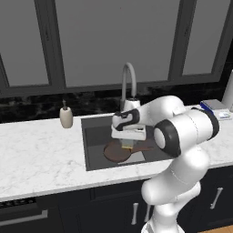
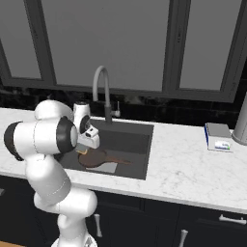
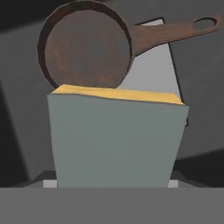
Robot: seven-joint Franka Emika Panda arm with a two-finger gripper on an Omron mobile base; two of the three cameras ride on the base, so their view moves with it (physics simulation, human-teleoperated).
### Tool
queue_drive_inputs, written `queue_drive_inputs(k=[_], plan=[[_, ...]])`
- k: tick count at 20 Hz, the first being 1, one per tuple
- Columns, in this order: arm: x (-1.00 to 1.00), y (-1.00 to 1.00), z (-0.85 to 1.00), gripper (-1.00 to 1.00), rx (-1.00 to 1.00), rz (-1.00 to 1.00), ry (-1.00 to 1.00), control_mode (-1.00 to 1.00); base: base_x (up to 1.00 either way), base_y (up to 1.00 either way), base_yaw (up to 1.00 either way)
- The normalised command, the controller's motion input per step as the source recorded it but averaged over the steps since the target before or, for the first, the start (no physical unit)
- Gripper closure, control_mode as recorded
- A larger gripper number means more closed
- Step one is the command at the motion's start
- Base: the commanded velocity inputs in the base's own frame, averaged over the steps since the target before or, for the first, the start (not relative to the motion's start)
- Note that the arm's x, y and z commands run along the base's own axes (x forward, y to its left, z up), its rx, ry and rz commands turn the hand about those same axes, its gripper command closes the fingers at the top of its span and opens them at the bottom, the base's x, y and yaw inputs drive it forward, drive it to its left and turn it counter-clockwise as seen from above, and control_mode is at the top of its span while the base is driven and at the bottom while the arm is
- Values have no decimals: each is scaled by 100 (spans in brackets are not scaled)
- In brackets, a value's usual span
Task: Pick the pan and sponge and place them into the sink. Then turn on the water.
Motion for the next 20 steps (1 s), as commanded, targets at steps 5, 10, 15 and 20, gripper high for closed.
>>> queue_drive_inputs(k=[5, 10, 15, 20], plan=[[56, 0, -38, 100, -1, -5, 1, -100, 0, 0, 0], [75, 23, -42, 100, -6, -16, 2, -100, 0, 0, 0], [61, 34, -33, 100, -5, -11, 0, -100, 0, 0, 0], [48, 4, -32, 100, -5, -8, 0, -100, 0, 0, 0]])
